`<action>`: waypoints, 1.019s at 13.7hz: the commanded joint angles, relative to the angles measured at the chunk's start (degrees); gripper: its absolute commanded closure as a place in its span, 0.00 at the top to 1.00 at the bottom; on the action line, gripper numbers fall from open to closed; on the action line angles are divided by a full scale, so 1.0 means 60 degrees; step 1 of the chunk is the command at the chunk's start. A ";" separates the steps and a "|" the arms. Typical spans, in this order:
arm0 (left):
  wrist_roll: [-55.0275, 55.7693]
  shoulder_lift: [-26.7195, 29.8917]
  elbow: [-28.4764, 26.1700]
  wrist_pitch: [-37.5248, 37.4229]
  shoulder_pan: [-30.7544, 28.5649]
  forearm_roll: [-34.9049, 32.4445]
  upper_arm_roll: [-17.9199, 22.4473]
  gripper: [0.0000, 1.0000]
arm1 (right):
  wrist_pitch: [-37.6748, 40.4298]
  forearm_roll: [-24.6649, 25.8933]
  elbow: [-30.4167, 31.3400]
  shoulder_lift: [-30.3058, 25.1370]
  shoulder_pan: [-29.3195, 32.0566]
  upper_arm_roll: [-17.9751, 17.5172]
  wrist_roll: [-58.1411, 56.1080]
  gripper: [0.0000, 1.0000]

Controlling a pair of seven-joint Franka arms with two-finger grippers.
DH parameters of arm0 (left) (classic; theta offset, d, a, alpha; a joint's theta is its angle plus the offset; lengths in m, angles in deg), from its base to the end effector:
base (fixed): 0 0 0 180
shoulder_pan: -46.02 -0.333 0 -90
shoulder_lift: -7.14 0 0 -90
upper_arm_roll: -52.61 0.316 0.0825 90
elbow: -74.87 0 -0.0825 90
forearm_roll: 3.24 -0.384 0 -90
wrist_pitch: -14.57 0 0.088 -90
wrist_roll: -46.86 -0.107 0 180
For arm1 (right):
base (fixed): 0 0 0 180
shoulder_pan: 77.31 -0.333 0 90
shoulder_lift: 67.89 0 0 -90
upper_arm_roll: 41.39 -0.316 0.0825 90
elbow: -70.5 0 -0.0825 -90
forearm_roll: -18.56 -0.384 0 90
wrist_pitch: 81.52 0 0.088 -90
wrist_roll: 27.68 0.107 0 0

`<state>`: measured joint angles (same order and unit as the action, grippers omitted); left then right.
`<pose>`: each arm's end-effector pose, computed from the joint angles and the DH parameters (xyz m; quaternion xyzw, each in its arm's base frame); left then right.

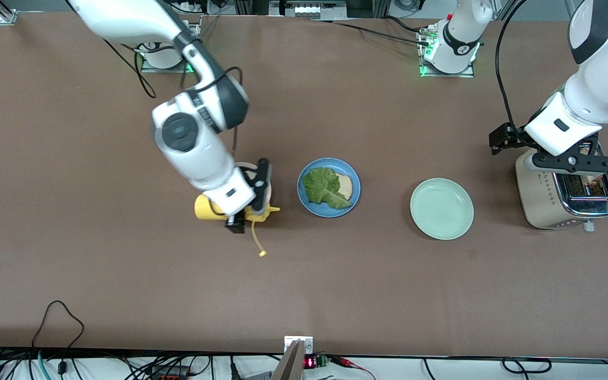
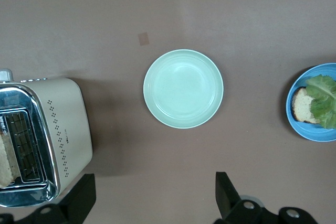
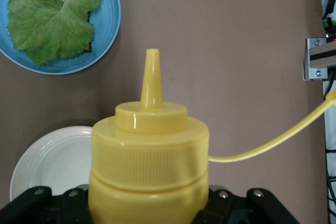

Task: Make sandwich in blue plate with both arms
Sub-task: 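Carry the mustard bottle with the right gripper over the blue plate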

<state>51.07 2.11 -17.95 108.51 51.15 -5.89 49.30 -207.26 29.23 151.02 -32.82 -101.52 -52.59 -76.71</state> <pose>0.5766 -0.0796 0.5572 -0.9984 0.0392 0.0316 0.0241 0.6206 0.3967 0.3692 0.7203 0.6867 0.0908 0.0373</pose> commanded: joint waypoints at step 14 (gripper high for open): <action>-0.0948 0.0063 0.0133 -0.0509 -0.1321 0.0090 0.0069 1.00 | 0.1182 0.4989 -0.0061 0.1407 -0.2351 0.0181 0.3865 0.28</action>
<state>49.39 2.12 -17.81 107.42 45.65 -5.89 49.85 -201.42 57.60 151.30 -24.32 -114.94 -52.25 -54.57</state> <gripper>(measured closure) 0.000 0.604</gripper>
